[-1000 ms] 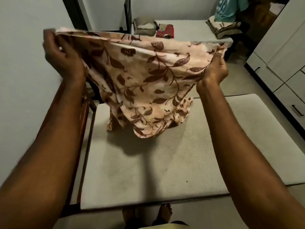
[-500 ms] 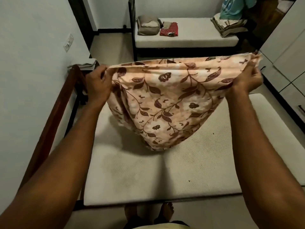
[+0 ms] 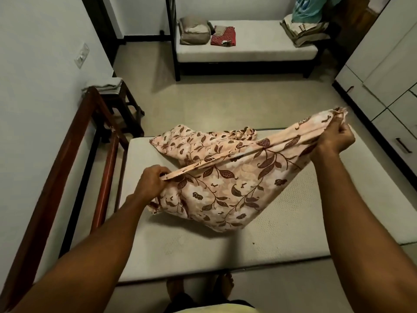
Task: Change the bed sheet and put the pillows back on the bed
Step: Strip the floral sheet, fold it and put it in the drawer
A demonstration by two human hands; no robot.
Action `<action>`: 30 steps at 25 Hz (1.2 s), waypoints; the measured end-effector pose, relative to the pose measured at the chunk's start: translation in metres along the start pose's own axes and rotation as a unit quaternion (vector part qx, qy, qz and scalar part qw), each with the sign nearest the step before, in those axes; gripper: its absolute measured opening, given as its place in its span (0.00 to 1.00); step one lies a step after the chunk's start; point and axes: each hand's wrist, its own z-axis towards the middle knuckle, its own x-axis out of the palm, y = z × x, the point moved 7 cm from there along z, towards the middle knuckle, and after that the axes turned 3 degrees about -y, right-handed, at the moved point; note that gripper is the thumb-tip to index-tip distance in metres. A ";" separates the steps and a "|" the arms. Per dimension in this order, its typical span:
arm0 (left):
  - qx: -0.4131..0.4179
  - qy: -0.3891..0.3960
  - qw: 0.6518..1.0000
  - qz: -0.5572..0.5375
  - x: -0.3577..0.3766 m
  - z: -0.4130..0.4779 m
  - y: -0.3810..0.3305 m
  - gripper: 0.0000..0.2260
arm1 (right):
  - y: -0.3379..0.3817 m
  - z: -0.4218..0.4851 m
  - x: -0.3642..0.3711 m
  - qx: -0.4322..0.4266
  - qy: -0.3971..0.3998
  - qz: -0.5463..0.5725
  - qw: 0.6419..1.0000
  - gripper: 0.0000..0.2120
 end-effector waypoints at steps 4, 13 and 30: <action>-0.033 -0.013 0.999 0.011 -0.002 -0.010 0.020 0.08 | -0.003 0.009 -0.016 -0.016 -0.001 -0.029 0.999 0.20; -0.133 0.137 0.952 -0.239 0.004 -0.017 0.014 0.08 | -0.010 0.032 -0.038 0.032 -0.047 -0.064 0.996 0.17; -0.087 0.014 0.985 -0.145 0.020 -0.017 0.017 0.12 | -0.027 0.055 -0.020 0.063 -0.022 -0.034 0.997 0.21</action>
